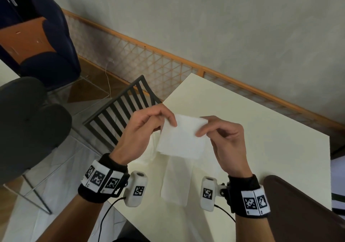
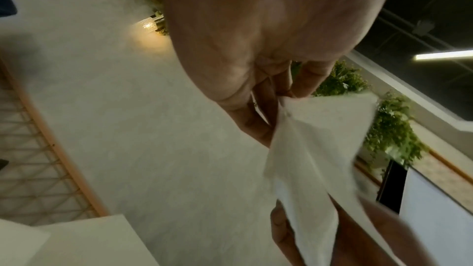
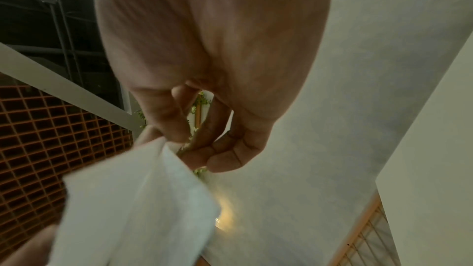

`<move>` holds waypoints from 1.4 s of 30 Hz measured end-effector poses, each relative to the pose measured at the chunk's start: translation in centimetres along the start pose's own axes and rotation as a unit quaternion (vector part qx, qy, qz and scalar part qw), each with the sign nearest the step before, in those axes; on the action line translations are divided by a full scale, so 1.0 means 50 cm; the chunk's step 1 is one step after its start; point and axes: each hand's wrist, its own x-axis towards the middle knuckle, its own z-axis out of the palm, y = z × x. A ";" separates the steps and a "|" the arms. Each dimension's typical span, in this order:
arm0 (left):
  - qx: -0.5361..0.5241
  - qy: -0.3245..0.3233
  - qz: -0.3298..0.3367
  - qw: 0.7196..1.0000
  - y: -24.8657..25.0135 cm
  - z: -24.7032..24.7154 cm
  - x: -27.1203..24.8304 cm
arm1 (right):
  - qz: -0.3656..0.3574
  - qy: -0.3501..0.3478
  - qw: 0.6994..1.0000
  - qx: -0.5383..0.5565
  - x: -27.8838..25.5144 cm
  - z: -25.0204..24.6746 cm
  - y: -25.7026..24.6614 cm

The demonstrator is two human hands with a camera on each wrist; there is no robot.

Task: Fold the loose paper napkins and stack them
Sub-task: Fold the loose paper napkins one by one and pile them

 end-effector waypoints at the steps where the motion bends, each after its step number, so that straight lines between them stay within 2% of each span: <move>1: 0.034 0.001 0.012 0.999 -0.004 -0.002 -0.006 | 0.012 -0.004 1.000 0.001 -0.001 0.002 -0.001; 3: 0.120 -0.002 0.036 0.992 -0.013 -0.007 -0.020 | 0.027 -0.015 0.999 -0.030 0.000 0.020 -0.006; 4: 0.153 -0.007 0.045 0.987 -0.019 -0.008 -0.025 | 0.028 -0.026 0.996 -0.087 0.002 0.037 -0.005; 5: 0.174 -0.010 0.050 0.983 -0.025 -0.009 -0.030 | 0.021 -0.043 0.984 -0.173 0.003 0.059 0.001; 7: 0.186 -0.004 0.037 0.982 -0.041 -0.011 -0.036 | -0.020 -0.096 0.937 -0.336 0.008 0.102 0.032; 9: 0.183 0.032 0.001 0.983 -0.056 -0.018 -0.036 | -0.044 -0.104 0.912 -0.395 0.019 0.134 0.064; 13: 0.189 0.124 -0.038 0.973 -0.091 -0.047 -0.016 | -0.013 -0.023 0.925 -0.380 0.056 0.139 0.116; 15: 0.200 0.135 -0.054 0.969 -0.117 -0.065 0.005 | 0.029 0.020 0.933 -0.357 0.077 0.141 0.144; 20: 0.266 0.094 -0.156 0.947 -0.209 -0.120 0.088 | 0.164 0.037 0.955 -0.245 0.138 0.165 0.237; 25: 0.342 0.023 -0.238 0.909 -0.338 -0.150 0.173 | 0.205 0.023 0.934 -0.291 0.206 0.169 0.350; 29: 0.401 -0.035 -0.288 0.869 -0.406 -0.149 0.188 | 0.267 -0.032 0.893 -0.361 0.230 0.156 0.421; 32: 0.463 -0.063 -0.303 0.831 -0.413 -0.141 0.184 | 0.261 -0.066 0.872 -0.410 0.227 0.124 0.403; 34: 0.488 -0.053 -0.290 0.822 -0.390 -0.125 0.169 | 0.244 -0.080 0.848 -0.465 0.211 0.086 0.372; 35: 0.483 -0.038 -0.274 0.831 -0.369 -0.111 0.154 | 0.245 -0.097 0.829 -0.493 0.198 0.065 0.355; 37: 0.434 -0.008 -0.223 0.873 -0.326 -0.071 0.108 | 0.276 -0.153 0.781 -0.540 0.163 0.027 0.325; 39: 0.366 -0.022 -0.192 0.910 -0.292 -0.019 0.046 | 0.302 -0.218 0.725 -0.580 0.113 0.000 0.310; 41: 0.335 -0.076 -0.203 0.917 -0.281 0.041 -0.017 | 0.300 -0.251 0.684 -0.616 0.060 -0.017 0.315; 42: 0.337 -0.104 -0.213 0.911 -0.288 0.070 -0.046 | 0.299 -0.252 0.682 -0.618 0.036 -0.023 0.322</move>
